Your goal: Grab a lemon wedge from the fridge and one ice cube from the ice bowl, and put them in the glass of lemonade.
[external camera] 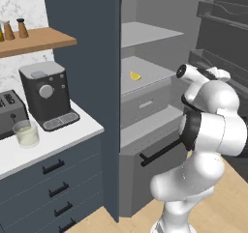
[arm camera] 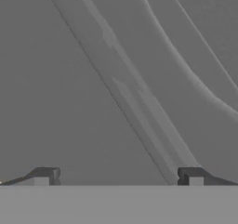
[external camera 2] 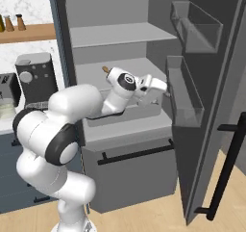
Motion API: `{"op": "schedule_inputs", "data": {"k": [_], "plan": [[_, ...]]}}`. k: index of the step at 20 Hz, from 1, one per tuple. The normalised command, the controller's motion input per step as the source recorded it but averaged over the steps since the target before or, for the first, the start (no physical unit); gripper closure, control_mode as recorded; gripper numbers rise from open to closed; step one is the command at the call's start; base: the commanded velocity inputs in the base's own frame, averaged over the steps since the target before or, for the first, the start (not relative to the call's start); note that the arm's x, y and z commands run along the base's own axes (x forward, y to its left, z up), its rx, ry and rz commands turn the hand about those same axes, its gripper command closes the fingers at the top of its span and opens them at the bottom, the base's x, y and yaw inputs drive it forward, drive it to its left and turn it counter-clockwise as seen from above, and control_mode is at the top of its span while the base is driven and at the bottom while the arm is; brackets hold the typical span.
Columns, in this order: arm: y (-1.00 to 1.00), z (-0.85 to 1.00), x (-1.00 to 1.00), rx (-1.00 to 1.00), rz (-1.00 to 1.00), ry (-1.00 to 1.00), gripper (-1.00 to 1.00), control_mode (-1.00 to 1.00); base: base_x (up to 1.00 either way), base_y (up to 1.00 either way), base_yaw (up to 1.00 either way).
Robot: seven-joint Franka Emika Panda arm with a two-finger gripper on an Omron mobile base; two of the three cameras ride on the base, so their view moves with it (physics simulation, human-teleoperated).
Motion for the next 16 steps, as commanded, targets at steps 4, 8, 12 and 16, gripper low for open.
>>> {"op": "schedule_inputs", "data": {"k": [4,8,12,16], "plan": [[-0.57,0.0,0.12,0.0,-0.01,0.0,-1.0,-1.0,0.0,0.0,0.0],[-0.58,0.29,0.0,0.01,0.0,-0.02,-1.0,-1.0,0.0,0.0,0.0],[-0.61,0.49,0.0,0.03,0.0,-0.06,-1.0,-1.0,0.0,0.0,0.0],[-0.5,0.49,0.0,0.05,0.0,-0.07,-1.0,-1.0,0.0,0.0,0.0]]}}
